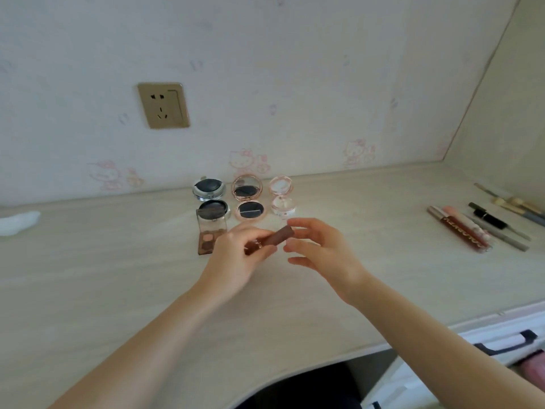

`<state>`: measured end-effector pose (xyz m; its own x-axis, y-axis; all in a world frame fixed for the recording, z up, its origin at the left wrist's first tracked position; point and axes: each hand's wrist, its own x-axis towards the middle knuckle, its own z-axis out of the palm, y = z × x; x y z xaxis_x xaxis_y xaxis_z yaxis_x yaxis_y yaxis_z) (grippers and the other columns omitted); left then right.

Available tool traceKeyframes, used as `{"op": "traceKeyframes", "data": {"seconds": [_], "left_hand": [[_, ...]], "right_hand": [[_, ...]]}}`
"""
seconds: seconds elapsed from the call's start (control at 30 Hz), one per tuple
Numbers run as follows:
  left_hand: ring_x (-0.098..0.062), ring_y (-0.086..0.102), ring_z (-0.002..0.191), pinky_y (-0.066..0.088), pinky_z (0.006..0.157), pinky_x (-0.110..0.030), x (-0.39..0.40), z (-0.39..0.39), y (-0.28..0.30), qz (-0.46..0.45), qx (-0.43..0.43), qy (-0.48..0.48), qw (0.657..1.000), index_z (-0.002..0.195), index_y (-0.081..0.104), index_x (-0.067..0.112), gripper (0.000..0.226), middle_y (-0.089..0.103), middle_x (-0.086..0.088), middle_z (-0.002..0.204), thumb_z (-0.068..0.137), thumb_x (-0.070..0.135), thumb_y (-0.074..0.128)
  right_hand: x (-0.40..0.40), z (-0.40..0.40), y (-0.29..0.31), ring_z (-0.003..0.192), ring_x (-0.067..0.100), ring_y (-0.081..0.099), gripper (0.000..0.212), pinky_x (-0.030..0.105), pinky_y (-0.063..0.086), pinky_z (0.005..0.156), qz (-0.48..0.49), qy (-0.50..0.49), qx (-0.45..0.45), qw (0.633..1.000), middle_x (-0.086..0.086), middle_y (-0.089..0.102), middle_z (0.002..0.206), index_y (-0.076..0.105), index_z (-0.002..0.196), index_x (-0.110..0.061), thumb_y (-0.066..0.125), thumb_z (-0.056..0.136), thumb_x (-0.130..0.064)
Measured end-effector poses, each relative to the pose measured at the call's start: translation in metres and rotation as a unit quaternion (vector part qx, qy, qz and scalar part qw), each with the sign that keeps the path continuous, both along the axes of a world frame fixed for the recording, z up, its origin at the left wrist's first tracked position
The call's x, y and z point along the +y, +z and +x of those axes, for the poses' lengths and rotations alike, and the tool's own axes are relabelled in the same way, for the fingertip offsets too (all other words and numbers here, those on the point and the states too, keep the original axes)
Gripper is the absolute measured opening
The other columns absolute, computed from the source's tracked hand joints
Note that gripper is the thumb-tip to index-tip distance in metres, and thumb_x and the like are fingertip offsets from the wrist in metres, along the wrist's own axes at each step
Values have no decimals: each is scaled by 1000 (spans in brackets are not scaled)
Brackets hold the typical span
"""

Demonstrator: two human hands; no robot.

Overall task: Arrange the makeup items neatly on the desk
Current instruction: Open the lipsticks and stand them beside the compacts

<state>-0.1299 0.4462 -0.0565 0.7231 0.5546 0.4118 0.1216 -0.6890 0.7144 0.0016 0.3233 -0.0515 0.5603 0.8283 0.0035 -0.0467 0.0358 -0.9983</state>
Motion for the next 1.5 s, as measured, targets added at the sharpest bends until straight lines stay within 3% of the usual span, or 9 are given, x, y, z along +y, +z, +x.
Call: {"op": "traceKeyframes", "data": {"seconds": [0.17, 0.3, 0.4, 0.5, 0.77, 0.9, 1.1, 1.23, 1.5], "left_hand": [[1, 55, 87, 37, 78, -5, -1, -10, -12, 95, 2, -3, 995, 102, 74, 16, 27, 61, 8, 91, 75, 14, 79], [0, 57, 86, 40, 79, -7, -1, -13, -18, 116, -12, -4, 993, 101, 73, 13, 27, 62, 7, 93, 75, 13, 80], [-7, 62, 83, 44, 76, -13, 2, -17, -23, 106, 3, -5, 994, 99, 73, 12, 31, 68, 3, 90, 70, 16, 83], [-10, 61, 80, 45, 74, -22, 5, -23, -24, 107, 21, -4, 994, 95, 74, 15, 29, 69, 4, 84, 69, 19, 85], [-25, 58, 81, 48, 70, -39, -12, -23, -21, 271, 121, 11, 955, 96, 62, 7, 19, 61, -3, 84, 94, 23, 51], [-22, 56, 76, 40, 71, -36, -13, -22, -19, 328, 168, 26, 929, 91, 56, 14, 35, 62, 3, 75, 97, 37, 30], [-18, 47, 58, 43, 74, -40, -9, -23, -18, 280, 131, 5, 951, 84, 52, 17, 23, 43, 11, 57, 93, 38, 54], [-19, 50, 56, 39, 79, -36, -4, -21, -20, 249, 137, -9, 959, 84, 47, 22, 27, 50, 7, 56, 93, 47, 49], [-12, 40, 48, 41, 78, -30, -2, -23, -20, 211, 99, -22, 972, 82, 58, 23, 28, 37, 11, 46, 89, 51, 56]], "right_hand": [[6, -9, -17, 86, 9, 64, 13, 27, 55, 74, -52, -33, -204, 977, -5, 70, 87, 68, 95, -24, 66, 86, -15], [2, -7, -28, 79, 3, 59, 14, 12, 44, 67, -59, -46, -292, 954, -13, 66, 84, 67, 94, -33, 67, 86, -22], [-2, -7, -34, 88, 0, 51, 19, 8, 39, 77, -37, -50, -398, 915, -24, 61, 91, 67, 102, -30, 69, 85, -21], [-5, -10, -36, 101, 11, 49, 21, 14, 39, 86, 15, -57, -513, 856, -16, 61, 98, 67, 106, -16, 70, 85, -16], [-4, -21, -38, 89, 34, 59, 19, 41, 53, 76, 16, -123, -645, 754, 7, 69, 95, 71, 104, -3, 63, 90, -13], [-5, -20, -38, 88, 33, 57, 16, 42, 53, 75, 10, -107, -645, 756, 5, 69, 95, 71, 102, -5, 66, 87, -10], [-8, -20, -37, 94, 29, 54, 19, 38, 51, 79, 13, -65, -620, 782, 3, 66, 99, 70, 107, -7, 65, 89, -9], [-9, -22, -33, 94, 29, 55, 20, 35, 50, 80, 23, -63, -614, 786, 5, 66, 99, 70, 108, -5, 63, 90, -9], [-12, -23, -28, 98, 27, 53, 22, 28, 44, 84, 11, -19, -579, 815, 8, 64, 101, 68, 112, -2, 59, 92, -6]]}}
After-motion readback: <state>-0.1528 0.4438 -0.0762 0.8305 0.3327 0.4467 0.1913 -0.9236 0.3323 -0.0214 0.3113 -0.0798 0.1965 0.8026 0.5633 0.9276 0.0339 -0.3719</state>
